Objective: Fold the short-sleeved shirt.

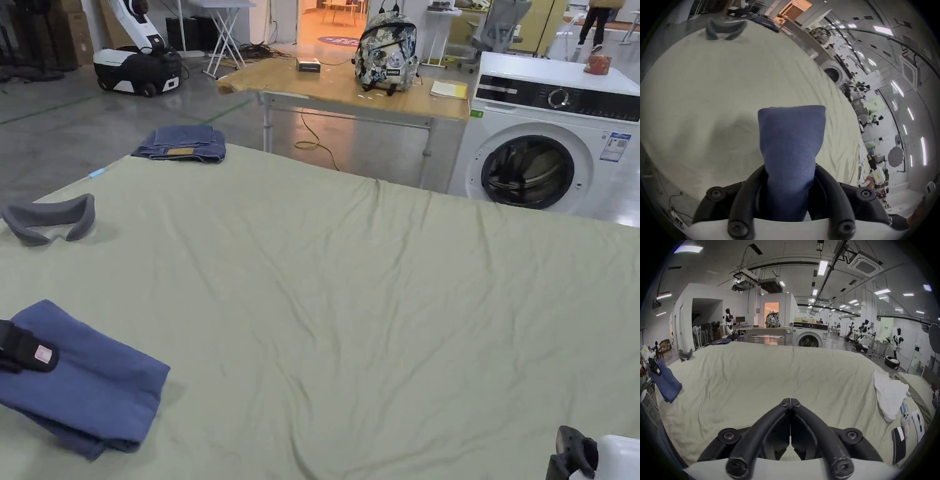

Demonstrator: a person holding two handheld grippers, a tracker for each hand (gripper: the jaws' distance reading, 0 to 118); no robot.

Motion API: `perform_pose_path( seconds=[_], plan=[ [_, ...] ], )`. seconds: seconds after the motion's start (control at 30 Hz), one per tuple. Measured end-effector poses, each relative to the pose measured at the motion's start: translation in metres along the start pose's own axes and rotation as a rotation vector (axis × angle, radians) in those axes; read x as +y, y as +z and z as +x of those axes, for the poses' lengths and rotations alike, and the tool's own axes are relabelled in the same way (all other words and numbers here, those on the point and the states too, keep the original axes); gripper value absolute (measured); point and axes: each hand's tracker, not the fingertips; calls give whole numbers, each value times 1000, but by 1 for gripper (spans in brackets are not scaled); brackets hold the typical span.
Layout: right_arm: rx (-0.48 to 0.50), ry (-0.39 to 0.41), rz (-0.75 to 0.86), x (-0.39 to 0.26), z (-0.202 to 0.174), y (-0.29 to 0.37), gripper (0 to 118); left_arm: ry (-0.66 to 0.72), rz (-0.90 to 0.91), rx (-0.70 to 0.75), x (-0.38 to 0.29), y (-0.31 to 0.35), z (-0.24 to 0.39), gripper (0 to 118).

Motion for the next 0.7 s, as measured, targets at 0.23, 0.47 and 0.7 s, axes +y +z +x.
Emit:
perform_pose_path(
  seconds=[0.23,0.47,0.7],
  plan=[
    [-11,8,-14,-2,3,0,0,0,-22,166,10,-19,-15,38],
    [-18,0,-7,-1,12,2,0,-49,48,395,-8,1,49,54],
    [-21,-16,-3,-3,19,3,0,-175,292,566,-2,10,54,57]
  ],
)
